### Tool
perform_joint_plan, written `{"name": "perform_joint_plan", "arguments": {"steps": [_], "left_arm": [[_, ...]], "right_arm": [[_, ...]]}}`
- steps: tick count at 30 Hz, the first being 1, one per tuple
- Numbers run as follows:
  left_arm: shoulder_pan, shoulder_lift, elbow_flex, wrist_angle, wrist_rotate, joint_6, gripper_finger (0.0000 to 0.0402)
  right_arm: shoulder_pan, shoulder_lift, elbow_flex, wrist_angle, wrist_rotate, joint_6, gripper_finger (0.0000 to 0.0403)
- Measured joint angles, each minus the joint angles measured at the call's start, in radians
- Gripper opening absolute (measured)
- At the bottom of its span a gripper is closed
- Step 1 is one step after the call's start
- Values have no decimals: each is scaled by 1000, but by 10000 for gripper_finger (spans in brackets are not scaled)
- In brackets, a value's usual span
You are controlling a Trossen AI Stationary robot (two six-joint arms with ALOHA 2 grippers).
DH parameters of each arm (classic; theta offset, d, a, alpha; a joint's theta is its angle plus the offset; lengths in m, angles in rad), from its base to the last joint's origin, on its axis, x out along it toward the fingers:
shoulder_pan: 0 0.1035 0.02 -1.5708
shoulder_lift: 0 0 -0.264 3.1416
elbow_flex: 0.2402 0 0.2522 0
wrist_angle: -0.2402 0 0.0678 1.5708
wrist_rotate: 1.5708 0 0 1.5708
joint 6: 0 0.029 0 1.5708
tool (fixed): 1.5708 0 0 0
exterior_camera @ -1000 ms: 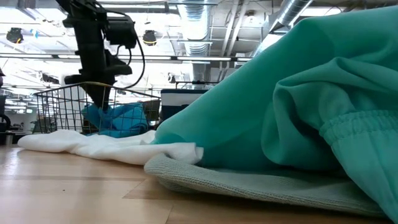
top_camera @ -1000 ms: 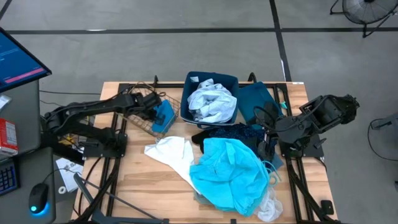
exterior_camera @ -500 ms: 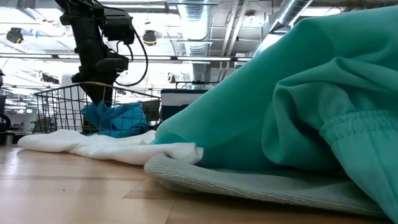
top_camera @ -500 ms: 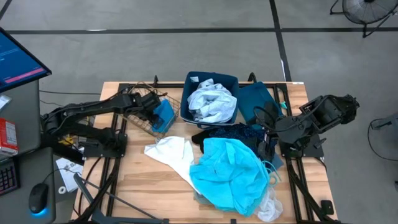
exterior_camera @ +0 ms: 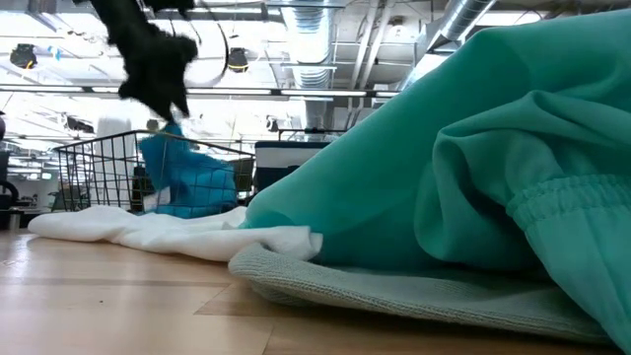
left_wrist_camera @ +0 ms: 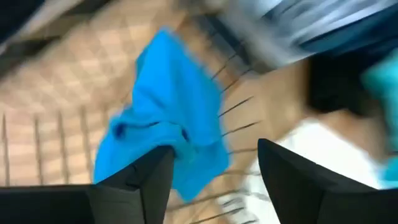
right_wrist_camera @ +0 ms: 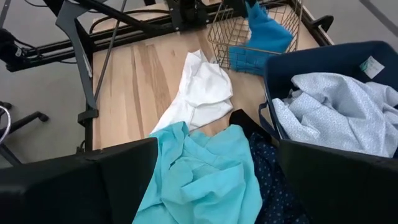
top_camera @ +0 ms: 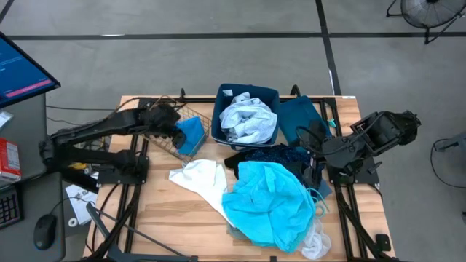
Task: Pick & Place Cloths
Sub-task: Put the left blue shorts into the gold wire basket, then put the white boxers into the gold wire basket
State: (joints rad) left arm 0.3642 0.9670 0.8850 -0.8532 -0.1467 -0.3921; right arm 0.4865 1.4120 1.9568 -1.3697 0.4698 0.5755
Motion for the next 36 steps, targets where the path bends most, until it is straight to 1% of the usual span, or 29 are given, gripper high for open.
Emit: {"name": "perform_joint_plan", "arguments": {"steps": [3, 5, 9, 11, 14, 16, 20, 23, 27, 30, 36], "left_arm": [[-52, -72, 57, 4, 5, 19, 198], [-86, -112, 90, 18, 1, 18, 193], [-163, -172, 116, 127, -10, 13, 191], [-201, -189, 117, 209, -10, 14, 191], [-265, -193, 117, 303, -10, 18, 191], [-311, -189, 117, 336, -9, 19, 191], [-413, -141, 117, 362, -1, 20, 191], [-489, -73, 117, 366, 2, 21, 191], [-578, 41, 117, 367, 7, 73, 194], [-632, 132, 117, 366, 23, 113, 207], [-702, 286, 117, 364, 23, 126, 242]], "right_arm": [[-9, 0, 0, -9, -1, 8, 327], [-13, 0, 0, -47, -1, 45, 327], [-14, 8, -14, -156, 5, 227, 327], [-17, 17, -52, -198, 6, 315, 327], [-9, 15, -154, -191, 2, 394, 327], [-1, 16, -224, -183, -6, 439, 327], [5, 16, -351, -123, -87, 517, 327], [14, 17, -418, -44, -135, 525, 327], [26, 16, -480, 60, -136, 525, 327], [32, 16, -522, 141, -133, 525, 327], [37, 16, -539, 156, -146, 518, 327]]}}
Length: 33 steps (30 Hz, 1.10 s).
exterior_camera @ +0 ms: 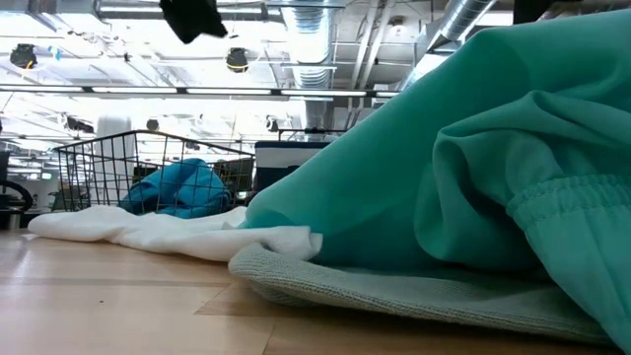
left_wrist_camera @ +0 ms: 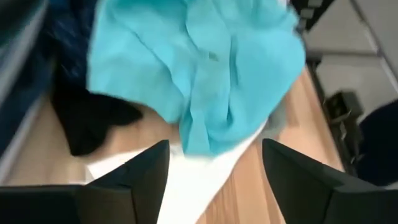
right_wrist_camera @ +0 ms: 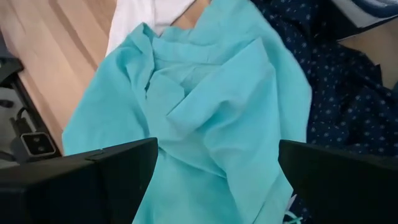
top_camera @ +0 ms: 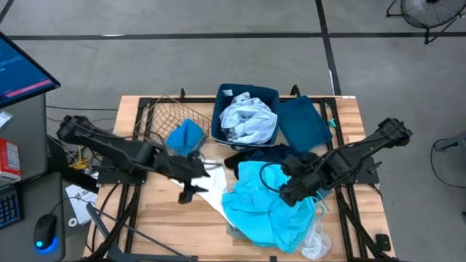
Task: Pick & Place Cloths
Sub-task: Put the white boxers into the gold wire basket
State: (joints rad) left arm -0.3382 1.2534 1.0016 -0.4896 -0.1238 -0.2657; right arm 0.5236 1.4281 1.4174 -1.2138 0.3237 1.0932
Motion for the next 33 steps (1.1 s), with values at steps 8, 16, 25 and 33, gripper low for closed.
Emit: {"name": "perform_joint_plan", "arguments": {"steps": [8, 16, 25, 33], "left_arm": [[-11, 182, 0, 3, -3, 0, 265], [-10, 344, 0, 12, -29, 10, 266], [-6, 488, -1, 78, -36, 75, 266], [-6, 577, 5, 99, 10, 75, 266]], "right_arm": [[0, -2, 0, -1, -8, -2, 327], [0, -1, 0, -1, -7, -30, 327], [0, -1, 0, -1, -6, -31, 327], [0, -1, 0, 11, -6, -65, 327]]}}
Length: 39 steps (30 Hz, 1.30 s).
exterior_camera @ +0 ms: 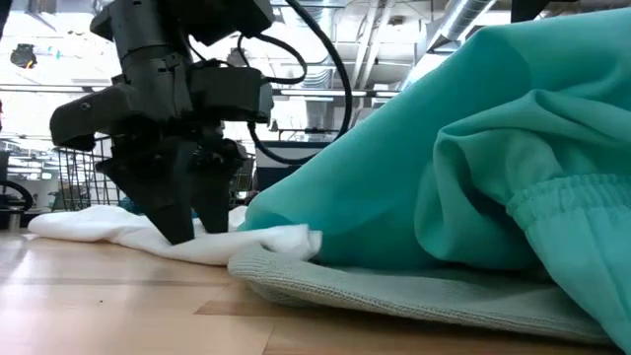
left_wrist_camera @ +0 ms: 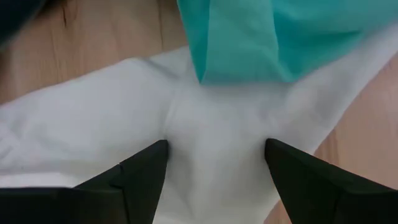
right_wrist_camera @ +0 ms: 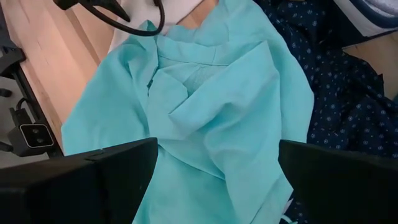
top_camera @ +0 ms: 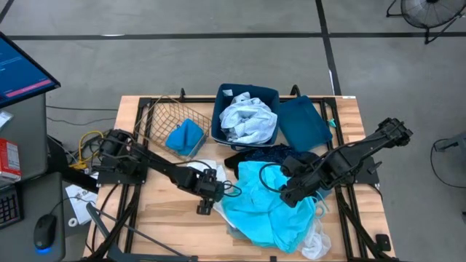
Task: Pick & Place Cloths
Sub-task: Put the white boxers into the gold wire basket
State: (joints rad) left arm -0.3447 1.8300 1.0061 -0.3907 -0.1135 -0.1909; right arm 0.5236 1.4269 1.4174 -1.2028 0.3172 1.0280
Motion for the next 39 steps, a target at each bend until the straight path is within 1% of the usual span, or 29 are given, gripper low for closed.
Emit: {"name": "perform_joint_plan", "arguments": {"steps": [3, 5, 8, 13, 14, 17, 20, 23, 25, 28, 31, 34, 39], "left_arm": [[0, 14, 0, 1, 2, 0, 253], [2, 22, 0, 0, 6, -2, 228], [6, 31, 0, 2, 16, -31, 165], [21, 34, 0, 1, 27, -119, 27], [24, 27, -1, 0, 36, -148, 16], [29, -11, -4, -1, 47, -212, 7], [27, -87, -15, -42, 59, -258, 2], [27, -201, -8, -18, 48, -302, 1], [23, -276, -9, -18, 17, -320, 1], [16, -408, -9, -17, -69, -331, 1], [16, -547, -8, -13, -183, -321, 0], [20, -678, -8, -10, -336, -282, 0], [47, -862, -8, -8, -584, -151, 0]], "right_arm": [[0, 0, 0, 12, 0, -16, 327], [0, 0, 0, 16, 1, -17, 327], [0, 0, 0, 29, 18, -17, 327], [0, 0, 0, 52, 23, -17, 327], [0, 0, 0, 54, 23, -17, 327], [0, 0, 0, 61, 23, -18, 327], [0, 1, 0, 70, 23, -45, 327], [0, 1, 0, 92, 23, -68, 327], [0, 1, 0, 98, 23, -70, 327], [0, 1, 0, 99, 23, -70, 327], [0, 1, 0, 99, 23, -70, 327], [0, 1, 0, 104, 23, -69, 327], [-7, 1, 0, 123, 23, -65, 327]]}}
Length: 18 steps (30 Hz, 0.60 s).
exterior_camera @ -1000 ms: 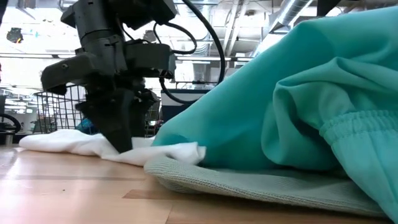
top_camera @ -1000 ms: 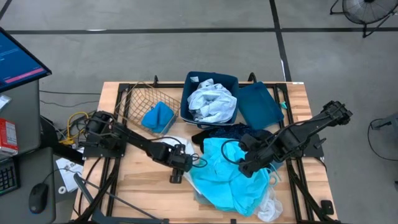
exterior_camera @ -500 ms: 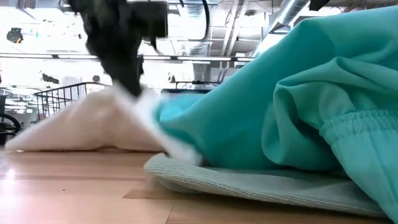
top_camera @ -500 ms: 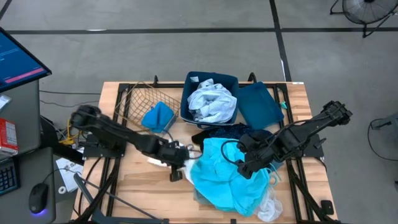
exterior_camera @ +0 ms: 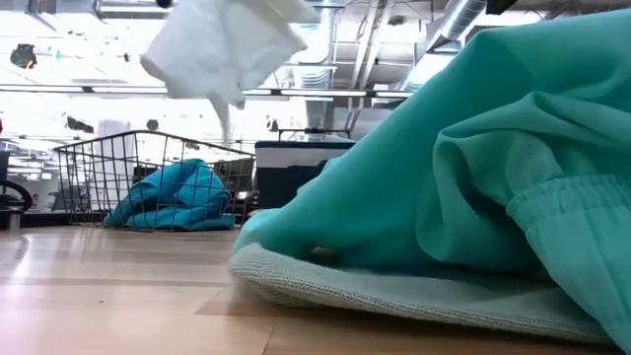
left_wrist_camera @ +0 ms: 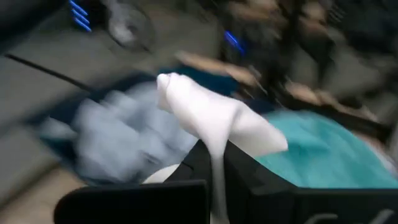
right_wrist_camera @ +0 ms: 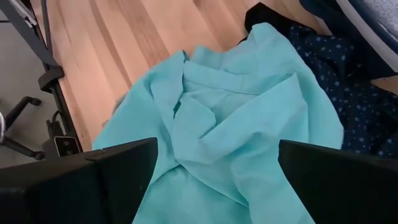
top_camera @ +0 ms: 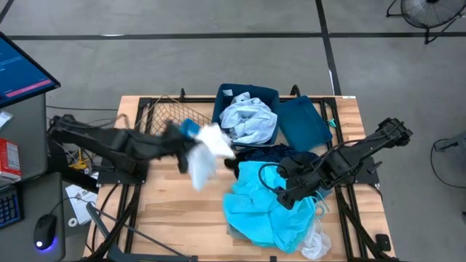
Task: Pick & Place Cloths
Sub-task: Put the white boxers into the gold wire basket
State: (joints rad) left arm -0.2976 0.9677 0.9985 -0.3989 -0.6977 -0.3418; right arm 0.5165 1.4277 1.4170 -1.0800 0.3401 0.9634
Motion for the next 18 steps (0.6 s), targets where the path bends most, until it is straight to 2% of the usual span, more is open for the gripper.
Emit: {"name": "perform_joint_plan", "arguments": {"steps": [5, 10, 13, 18], "left_arm": [[32, -142, 1, 4, -243, 179, 0], [83, -204, 2, -58, -403, 298, 0], [122, -210, 2, -164, -466, 273, 0], [211, -205, 0, -386, -452, 91, 0]], "right_arm": [[-2, 0, 0, 25, 0, 13, 327], [-2, 0, 0, 32, 6, 7, 327], [-2, 0, 0, 45, 8, 6, 327], [-2, 0, 0, 50, 5, 6, 327]]}}
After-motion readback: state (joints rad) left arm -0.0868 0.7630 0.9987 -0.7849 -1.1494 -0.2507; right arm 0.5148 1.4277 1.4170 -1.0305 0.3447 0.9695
